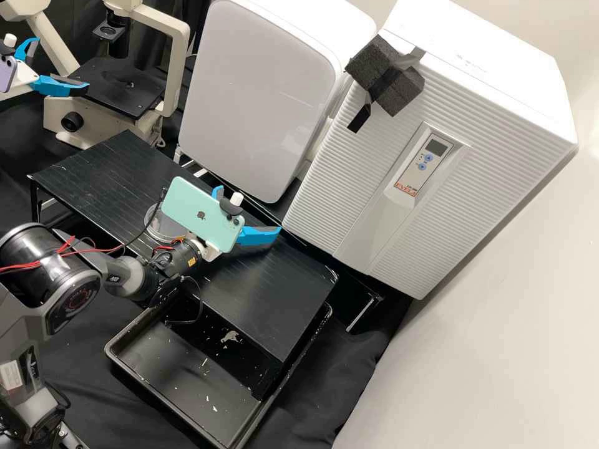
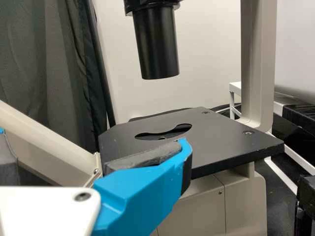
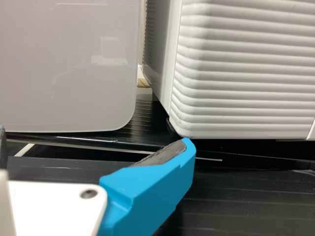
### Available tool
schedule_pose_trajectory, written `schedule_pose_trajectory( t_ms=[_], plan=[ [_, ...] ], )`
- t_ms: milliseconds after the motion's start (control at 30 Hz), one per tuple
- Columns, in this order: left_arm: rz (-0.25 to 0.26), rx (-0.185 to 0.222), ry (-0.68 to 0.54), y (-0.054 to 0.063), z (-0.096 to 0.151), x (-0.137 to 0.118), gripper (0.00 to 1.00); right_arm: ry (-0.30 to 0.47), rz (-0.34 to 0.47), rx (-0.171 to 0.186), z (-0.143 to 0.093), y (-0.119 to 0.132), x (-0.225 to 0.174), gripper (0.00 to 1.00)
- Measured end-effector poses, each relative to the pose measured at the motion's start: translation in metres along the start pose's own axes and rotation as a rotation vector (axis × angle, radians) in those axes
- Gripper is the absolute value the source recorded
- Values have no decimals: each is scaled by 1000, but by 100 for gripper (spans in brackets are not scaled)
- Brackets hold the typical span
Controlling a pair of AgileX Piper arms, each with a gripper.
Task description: Place the petri dish on the microscope
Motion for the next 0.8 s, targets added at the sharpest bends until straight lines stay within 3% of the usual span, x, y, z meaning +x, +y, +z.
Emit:
schedule_pose_trajectory(
  t_ms=[433,600,800],
  plan=[
    [-2,9,-21,0,2,-1,100,0,0,0,0,0,0,100],
    [3,-3,-134,2,18,-13,100,0,0,0,0,0,0,100],
    [67,-2,-337,13,43,-32,100,0,0,0,0,0,0,100]
  ],
)
